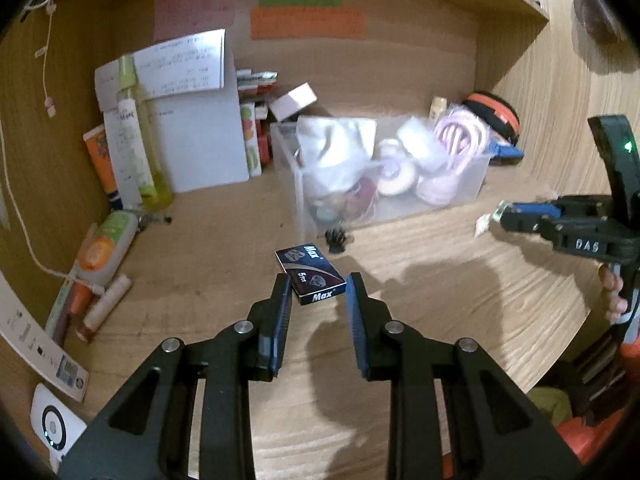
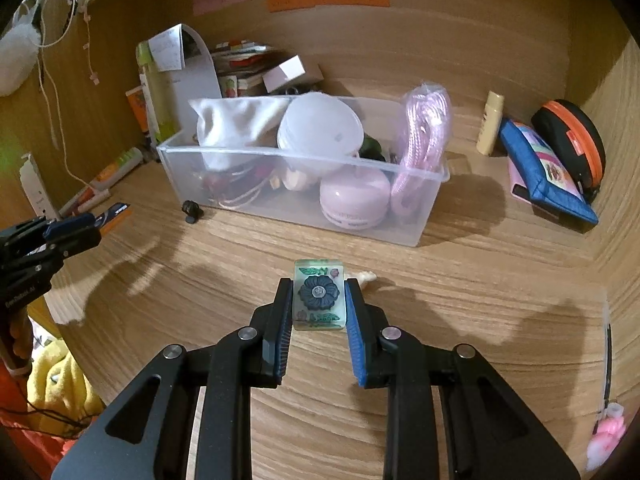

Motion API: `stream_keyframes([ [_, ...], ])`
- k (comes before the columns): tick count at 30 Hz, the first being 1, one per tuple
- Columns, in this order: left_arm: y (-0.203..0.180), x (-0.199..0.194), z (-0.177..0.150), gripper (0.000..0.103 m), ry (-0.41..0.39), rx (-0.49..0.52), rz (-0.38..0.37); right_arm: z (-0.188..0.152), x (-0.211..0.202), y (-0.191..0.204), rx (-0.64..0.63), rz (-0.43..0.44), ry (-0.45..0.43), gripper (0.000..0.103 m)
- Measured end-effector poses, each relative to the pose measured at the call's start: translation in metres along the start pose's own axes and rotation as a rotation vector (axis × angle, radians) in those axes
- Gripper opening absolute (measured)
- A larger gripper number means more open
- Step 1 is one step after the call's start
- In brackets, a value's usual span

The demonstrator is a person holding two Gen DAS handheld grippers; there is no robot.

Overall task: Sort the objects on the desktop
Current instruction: 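Grasp the green square card with the right tool while the left grasps the blue Max box, then carry the green card and blue Max box over the clear box and lower them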

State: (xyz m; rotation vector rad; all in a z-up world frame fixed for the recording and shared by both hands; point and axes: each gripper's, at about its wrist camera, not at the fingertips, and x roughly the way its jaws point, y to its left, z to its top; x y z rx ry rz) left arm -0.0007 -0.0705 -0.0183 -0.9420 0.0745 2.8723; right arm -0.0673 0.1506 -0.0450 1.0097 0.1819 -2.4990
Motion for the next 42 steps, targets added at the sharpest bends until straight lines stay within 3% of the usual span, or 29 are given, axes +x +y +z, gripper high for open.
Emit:
stream_keyframes([
  [18,-0.014,0.003,0.054,0.027,-0.093,0.013,-0.057,0.041,-0.012,-0.002,-0.005,0.025,-0.081,0.022],
  [30,-0.027,0.031,0.082,0.027,-0.077,0.046,-0.108,0.068,-0.007,-0.018,0.012,0.023,-0.112,0.022],
  [42,-0.042,0.069,0.099,0.027,-0.041,0.067,-0.150,0.083,0.019,-0.034,0.034,0.011,-0.085,0.022],
])
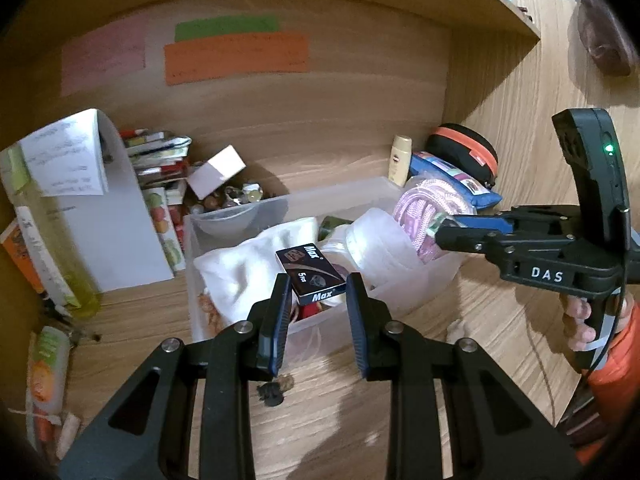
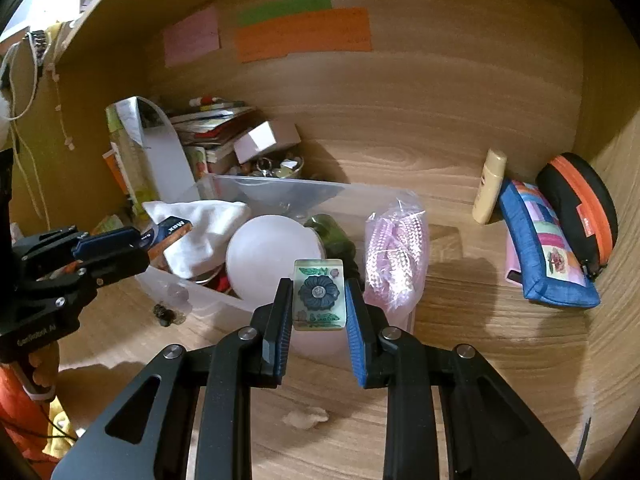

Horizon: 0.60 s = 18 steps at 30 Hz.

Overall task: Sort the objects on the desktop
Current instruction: 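Carry the green card and blue Max box over the clear box and lower them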

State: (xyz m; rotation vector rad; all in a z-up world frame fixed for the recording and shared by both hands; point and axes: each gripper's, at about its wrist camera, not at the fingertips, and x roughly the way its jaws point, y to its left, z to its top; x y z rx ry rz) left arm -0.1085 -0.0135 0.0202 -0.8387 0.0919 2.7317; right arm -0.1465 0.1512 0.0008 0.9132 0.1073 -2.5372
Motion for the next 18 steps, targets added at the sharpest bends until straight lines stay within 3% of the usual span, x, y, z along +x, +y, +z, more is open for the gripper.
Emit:
stream_keyframes([
  [10,0.002,0.027,-0.006,0.027,0.052,-0.006,-0.006,0.003,0.018,-0.003,0.005,0.002,0.020,0.022],
  [18,0.004,0.031,-0.006,0.028,0.051,-0.025,-0.021,0.003,0.028,0.001,-0.021,-0.015,0.032,0.022],
])
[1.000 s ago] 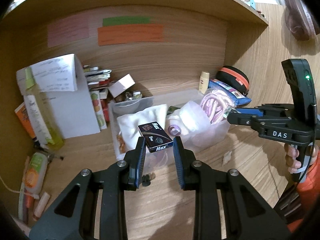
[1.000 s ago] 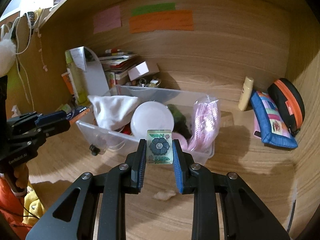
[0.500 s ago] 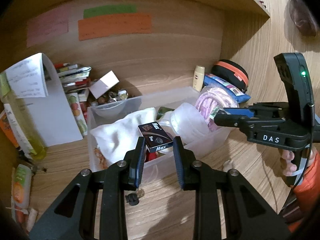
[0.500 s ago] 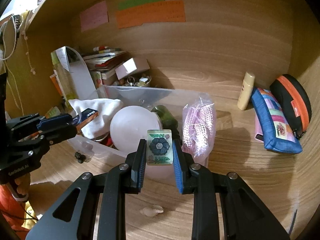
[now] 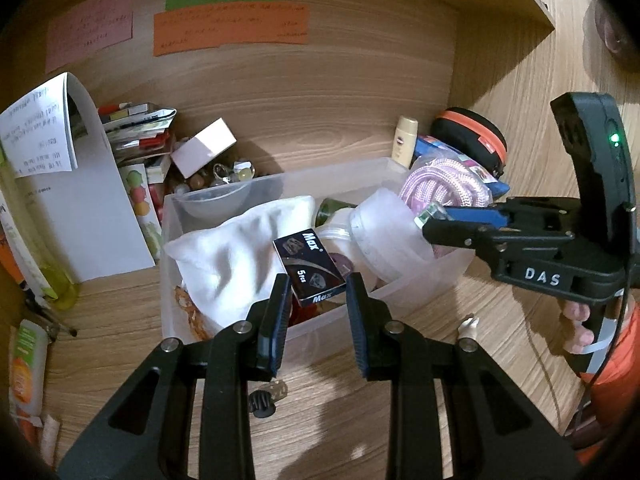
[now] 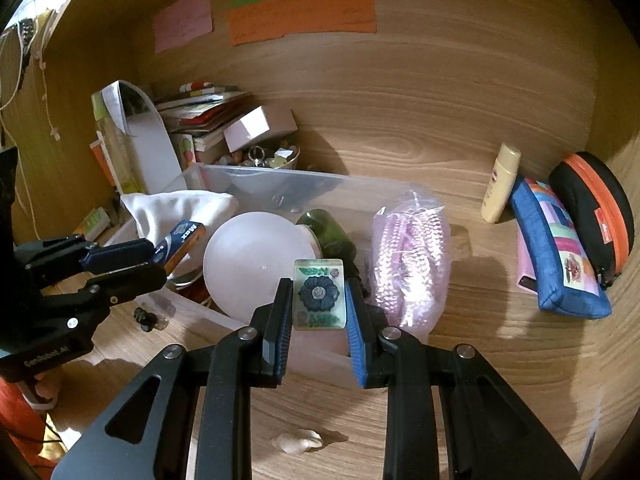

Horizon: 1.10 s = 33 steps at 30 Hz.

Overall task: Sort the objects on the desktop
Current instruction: 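Carry the green card and blue Max box over the clear box and lower them, then open both tools to drop the card and box into the clear box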

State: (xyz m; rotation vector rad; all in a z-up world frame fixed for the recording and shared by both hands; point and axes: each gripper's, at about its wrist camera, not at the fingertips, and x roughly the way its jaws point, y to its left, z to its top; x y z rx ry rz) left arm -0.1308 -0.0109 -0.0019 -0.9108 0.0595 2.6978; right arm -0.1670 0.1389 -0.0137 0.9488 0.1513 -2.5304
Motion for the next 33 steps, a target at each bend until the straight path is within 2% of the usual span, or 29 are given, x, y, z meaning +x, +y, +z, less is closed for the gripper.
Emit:
stream_keyframes([
  [7,0.000,-0.001,0.001,0.029,0.005,-0.011,0.002,0.000,0.002,0.002,-0.008,-0.018,0.010,0.022],
  [10,0.001,-0.001,0.002,0.030,0.012,-0.016,-0.003,0.000,0.000,0.001,-0.002,-0.010,0.014,0.028],
  [17,0.001,-0.008,0.003,0.031,0.007,-0.020,-0.014,0.001,-0.006,0.004,-0.001,-0.009,0.006,0.033],
  [20,0.001,-0.014,0.003,0.043,-0.008,-0.021,-0.018,0.000,-0.011,0.005,0.001,-0.009,-0.002,0.038],
  [25,-0.003,-0.029,0.003,0.048,-0.045,-0.007,-0.012,-0.003,-0.021,0.008,-0.004,-0.004,-0.013,0.041],
  [27,-0.004,-0.036,0.003,0.056,-0.062,-0.008,-0.005,-0.004,-0.024,0.010,-0.004,-0.006,-0.016,0.048],
  [29,-0.005,-0.042,0.002,0.060,-0.077,-0.005,0.009,-0.006,-0.029,0.012,-0.010,-0.008,-0.025,0.050],
  [33,-0.002,-0.054,-0.002,0.060,-0.098,-0.010,0.025,-0.010,-0.040,0.017,-0.035,-0.015,-0.038,0.053],
])
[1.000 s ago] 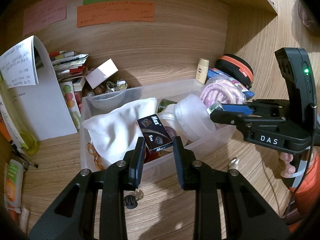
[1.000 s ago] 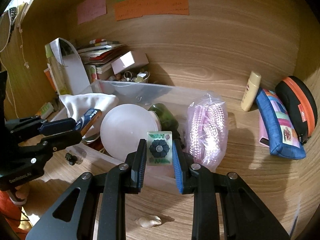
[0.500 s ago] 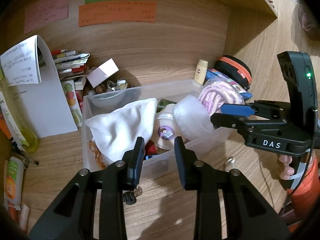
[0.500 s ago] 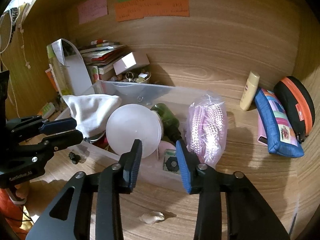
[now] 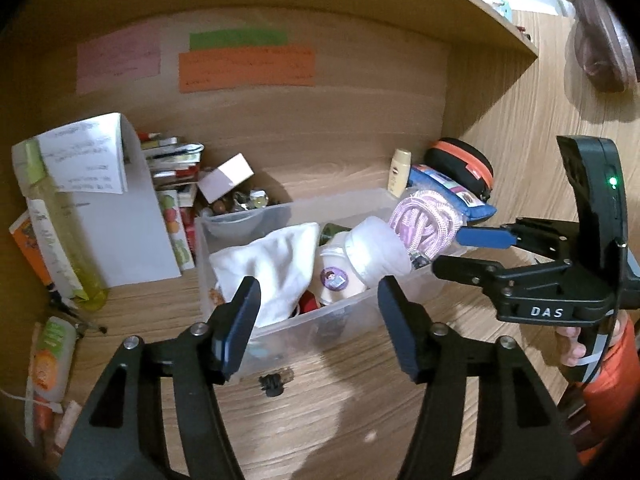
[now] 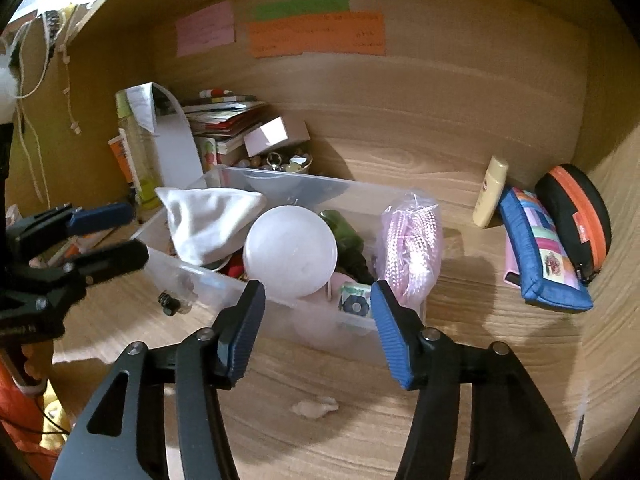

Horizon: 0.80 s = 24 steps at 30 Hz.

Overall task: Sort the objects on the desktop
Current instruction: 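Open both tools to drop the card and box into the clear box, then grasp the white seashell with the right tool while the left grasps the black clip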

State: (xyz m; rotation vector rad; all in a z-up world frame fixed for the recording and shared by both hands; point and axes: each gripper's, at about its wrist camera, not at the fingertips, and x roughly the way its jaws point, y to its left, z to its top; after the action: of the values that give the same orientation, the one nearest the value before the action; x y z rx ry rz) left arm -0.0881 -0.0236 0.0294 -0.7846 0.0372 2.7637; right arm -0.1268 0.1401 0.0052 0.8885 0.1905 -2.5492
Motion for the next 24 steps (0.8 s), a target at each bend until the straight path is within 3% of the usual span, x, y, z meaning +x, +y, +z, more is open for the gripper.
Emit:
stream_keyframes([
  [6,0.019,-0.010,-0.013,0.060,0.017,-0.028,0.049,-0.011,-0.011,0.003,-0.032,-0.022,-0.001,0.056],
  [14,0.050,-0.007,-0.048,0.060,0.127,-0.083,0.115,-0.037,0.002,-0.008,-0.017,-0.040,0.092,0.057],
  [24,0.047,0.027,-0.072,0.060,0.272,-0.103,0.077,-0.058,0.025,-0.010,-0.005,-0.016,0.186,0.057],
])
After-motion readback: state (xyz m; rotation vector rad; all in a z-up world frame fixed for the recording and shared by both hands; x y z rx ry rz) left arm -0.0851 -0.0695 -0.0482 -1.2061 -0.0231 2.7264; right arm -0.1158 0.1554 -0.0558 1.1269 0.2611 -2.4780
